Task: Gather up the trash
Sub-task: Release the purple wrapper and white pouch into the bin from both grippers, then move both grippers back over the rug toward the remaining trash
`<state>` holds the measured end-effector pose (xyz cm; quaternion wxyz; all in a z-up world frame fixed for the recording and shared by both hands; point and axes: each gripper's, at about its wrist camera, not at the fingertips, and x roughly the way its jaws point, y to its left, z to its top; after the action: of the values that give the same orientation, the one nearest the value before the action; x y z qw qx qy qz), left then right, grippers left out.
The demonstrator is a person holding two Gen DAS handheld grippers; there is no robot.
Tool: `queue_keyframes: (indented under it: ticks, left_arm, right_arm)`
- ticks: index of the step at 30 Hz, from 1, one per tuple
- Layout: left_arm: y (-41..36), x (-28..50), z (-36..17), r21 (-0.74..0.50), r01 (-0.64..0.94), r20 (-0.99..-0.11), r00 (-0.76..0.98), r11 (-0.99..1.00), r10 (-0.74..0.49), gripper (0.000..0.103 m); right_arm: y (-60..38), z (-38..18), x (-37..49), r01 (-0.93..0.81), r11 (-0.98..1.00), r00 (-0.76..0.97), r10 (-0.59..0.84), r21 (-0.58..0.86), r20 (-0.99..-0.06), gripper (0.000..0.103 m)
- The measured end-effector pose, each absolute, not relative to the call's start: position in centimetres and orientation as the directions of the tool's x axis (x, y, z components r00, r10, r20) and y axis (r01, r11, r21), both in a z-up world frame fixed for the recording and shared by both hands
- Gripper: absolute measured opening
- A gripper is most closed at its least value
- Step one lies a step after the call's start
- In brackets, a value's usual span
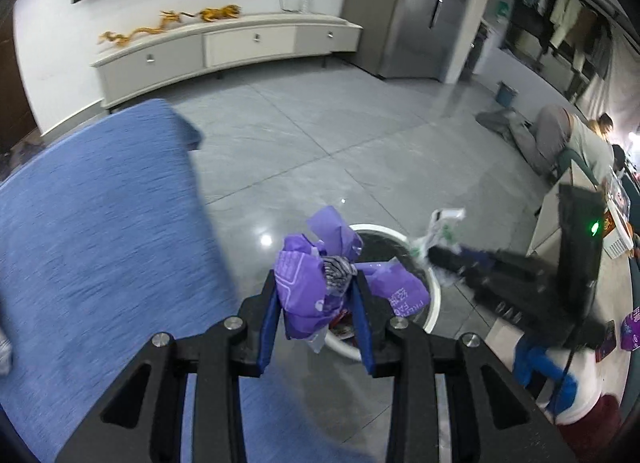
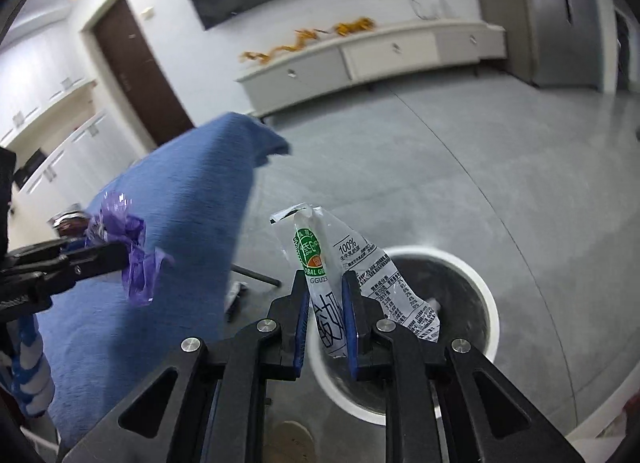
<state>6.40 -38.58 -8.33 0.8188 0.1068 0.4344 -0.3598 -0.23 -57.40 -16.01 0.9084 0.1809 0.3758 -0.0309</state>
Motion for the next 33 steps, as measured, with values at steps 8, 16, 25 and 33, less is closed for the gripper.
queue_keyframes:
  ticks: [8,16,25,33]
  left_arm:
    - [-45.2,7.6,-11.2,-0.120,0.707,-0.810,0.336,0.697,-0.480,0.049]
    - [-45.4,6.7,-11.2,-0.136,0.716,-0.803,0.325,0.685,-0.499,0.057]
    - [-38.1,4.0,-6.5,0.014,0.649,-0.711,0.542,0.761,-0.448,0.057]
    - [-29.7,2.2,-3.6,0.057,0.541,-0.627,0.674,0.839,-0.392,0.057]
  right_arm:
    - [-61.2,-20.0,0.2,0.300,0.899,0.670,0.039,0.318,-0.741,0.031]
    - [-62.5,-19.9,-1.1,0.350,0.884,0.675,-0.007,0.312,-0.737,0.050]
    - [-59.7,-15.7,-2.6,0.303,0.904,0.735,-0.019,0.303,-0.678,0.050]
    - [-54.5,-10.9,-3.3,0.208,0.944,0.780,-0.003,0.255,-0.625,0.050]
